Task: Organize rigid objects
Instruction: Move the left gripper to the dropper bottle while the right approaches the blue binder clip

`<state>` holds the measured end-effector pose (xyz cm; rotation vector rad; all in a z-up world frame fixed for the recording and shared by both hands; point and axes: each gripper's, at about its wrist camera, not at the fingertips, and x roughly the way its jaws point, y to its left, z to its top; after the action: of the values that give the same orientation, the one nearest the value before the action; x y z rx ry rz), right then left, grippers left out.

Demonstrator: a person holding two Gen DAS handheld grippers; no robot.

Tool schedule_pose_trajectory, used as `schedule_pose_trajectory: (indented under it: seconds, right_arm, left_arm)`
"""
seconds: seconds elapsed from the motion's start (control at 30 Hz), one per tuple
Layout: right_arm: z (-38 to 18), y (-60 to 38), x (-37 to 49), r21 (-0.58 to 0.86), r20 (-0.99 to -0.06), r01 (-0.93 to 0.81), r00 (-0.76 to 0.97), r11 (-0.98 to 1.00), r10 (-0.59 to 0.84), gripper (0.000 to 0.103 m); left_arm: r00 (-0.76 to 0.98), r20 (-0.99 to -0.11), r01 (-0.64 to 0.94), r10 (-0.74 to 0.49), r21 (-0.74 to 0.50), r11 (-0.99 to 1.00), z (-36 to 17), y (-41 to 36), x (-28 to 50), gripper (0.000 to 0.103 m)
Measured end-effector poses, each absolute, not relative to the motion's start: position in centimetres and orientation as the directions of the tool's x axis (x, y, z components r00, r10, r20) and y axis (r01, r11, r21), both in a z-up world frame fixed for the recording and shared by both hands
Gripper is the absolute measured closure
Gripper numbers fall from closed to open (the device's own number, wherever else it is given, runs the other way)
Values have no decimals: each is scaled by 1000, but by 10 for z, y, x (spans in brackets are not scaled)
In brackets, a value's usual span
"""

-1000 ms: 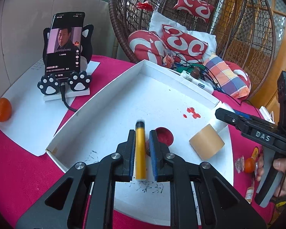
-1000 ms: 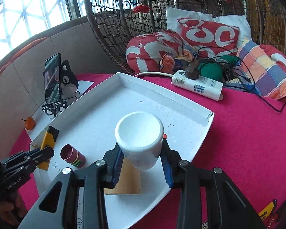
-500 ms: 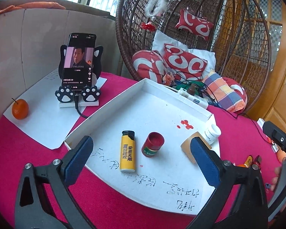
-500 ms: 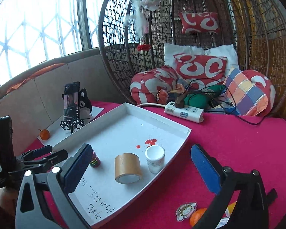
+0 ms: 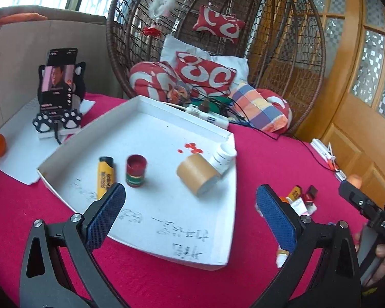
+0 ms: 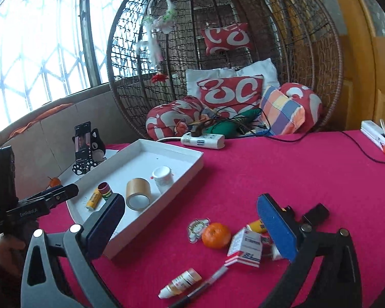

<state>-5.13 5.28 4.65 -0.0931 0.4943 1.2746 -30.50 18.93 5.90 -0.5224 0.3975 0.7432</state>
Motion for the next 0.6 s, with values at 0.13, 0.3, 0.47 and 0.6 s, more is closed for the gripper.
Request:
schedule_pose_trajectory:
  seconds: [0.13, 0.3, 0.47, 0.6]
  right_arm:
    - [37, 30, -34, 210, -424, -895, 279, 393, 862, 0]
    - [32, 0, -9, 258, -417, -829, 368, 496, 831, 0]
    - [25, -19, 9, 299, -420, -778, 412, 552, 808, 0]
    - [20, -28, 15, 319, -417, -760, 425, 567, 804, 0]
  left_arm:
    - [692, -545, -679, 474, -266, 684, 53, 169, -279, 0]
    - [707, -594, -606, 384, -228, 762, 42, 150, -250, 0]
    - [695, -657, -511, 291, -167, 843, 27, 129, -219, 0]
    - [656, -701, -469, 279, -89, 879, 19, 117, -197, 0]
